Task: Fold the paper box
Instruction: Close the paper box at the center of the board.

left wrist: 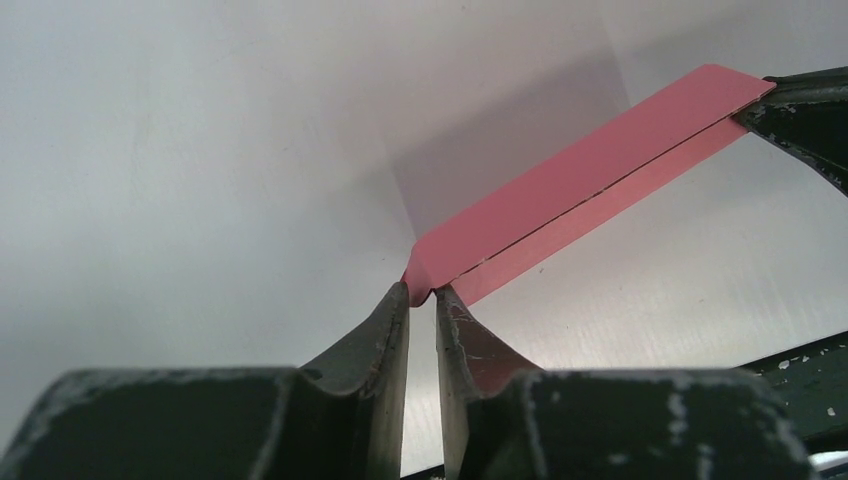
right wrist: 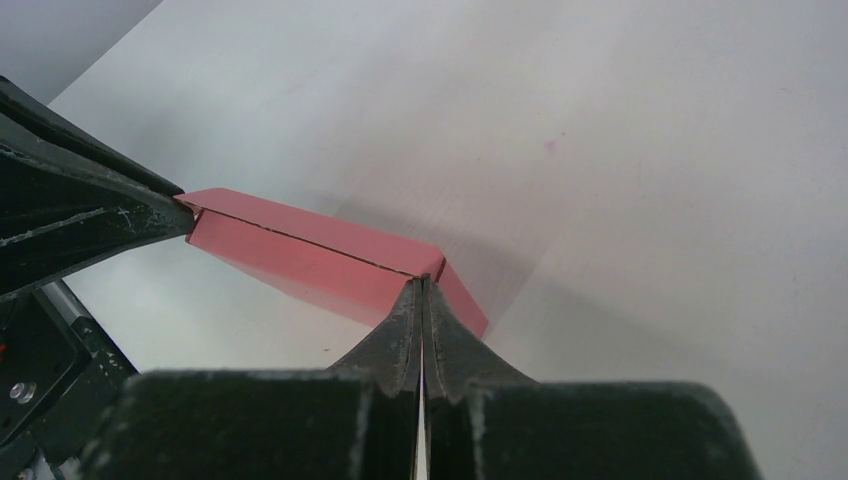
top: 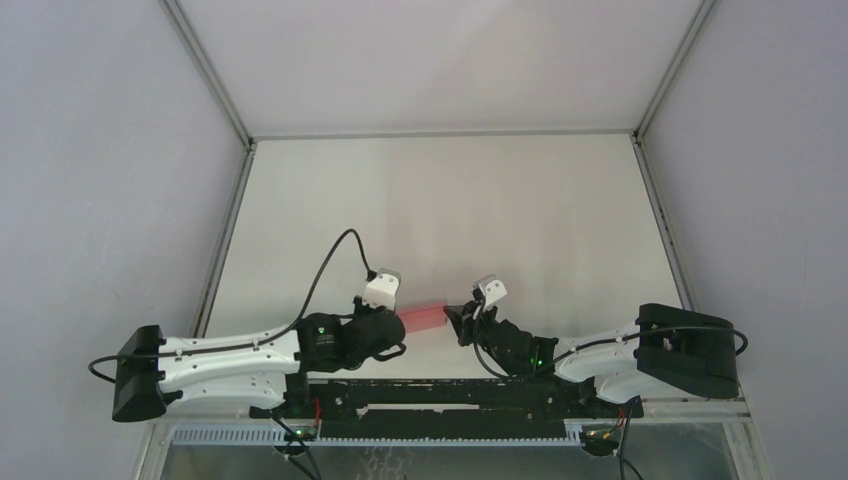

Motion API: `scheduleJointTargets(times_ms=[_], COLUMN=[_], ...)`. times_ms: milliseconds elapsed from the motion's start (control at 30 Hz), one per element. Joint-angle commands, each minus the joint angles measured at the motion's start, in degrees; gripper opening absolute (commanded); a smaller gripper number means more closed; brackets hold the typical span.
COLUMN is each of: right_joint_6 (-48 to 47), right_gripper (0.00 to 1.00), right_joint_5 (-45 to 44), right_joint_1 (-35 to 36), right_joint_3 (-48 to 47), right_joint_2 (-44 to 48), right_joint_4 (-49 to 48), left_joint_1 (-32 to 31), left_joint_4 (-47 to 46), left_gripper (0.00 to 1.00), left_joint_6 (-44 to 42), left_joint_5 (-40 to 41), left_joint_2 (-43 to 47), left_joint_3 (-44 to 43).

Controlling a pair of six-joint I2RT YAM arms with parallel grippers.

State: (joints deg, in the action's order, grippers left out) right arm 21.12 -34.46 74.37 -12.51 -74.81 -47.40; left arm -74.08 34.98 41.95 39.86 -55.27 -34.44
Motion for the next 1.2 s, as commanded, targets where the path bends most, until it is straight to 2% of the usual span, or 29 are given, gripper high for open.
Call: scheduleJointTargets(times_ms=[0, 667, 1167], right_joint_6=[-0.11, -0.51, -0.83], right_gripper=[0.0, 0.0, 0.0], right_joint_5=[0.87, 1.15, 1.23], right_joint_1=[0.8, 1.05, 1.48], right_joint_3=[-0.22, -0.45, -1.03], right_joint_2=[-1.23, -1.75, -1.64], right_joint_4=[4.24, 4.28, 5.18], left_joint_1=[0.51, 2.65, 4.7], left_joint_4=[-1.67, -1.68, -0.32], left_gripper=[0.2, 0.08, 0.06], left_joint_6=[-1.22, -1.68, -2.78], left_joint_5=[0.98, 1.41, -1.07], left_joint_2=[0.06, -2.0, -3.61], left_joint_3=[-0.98, -2.4, -5.95])
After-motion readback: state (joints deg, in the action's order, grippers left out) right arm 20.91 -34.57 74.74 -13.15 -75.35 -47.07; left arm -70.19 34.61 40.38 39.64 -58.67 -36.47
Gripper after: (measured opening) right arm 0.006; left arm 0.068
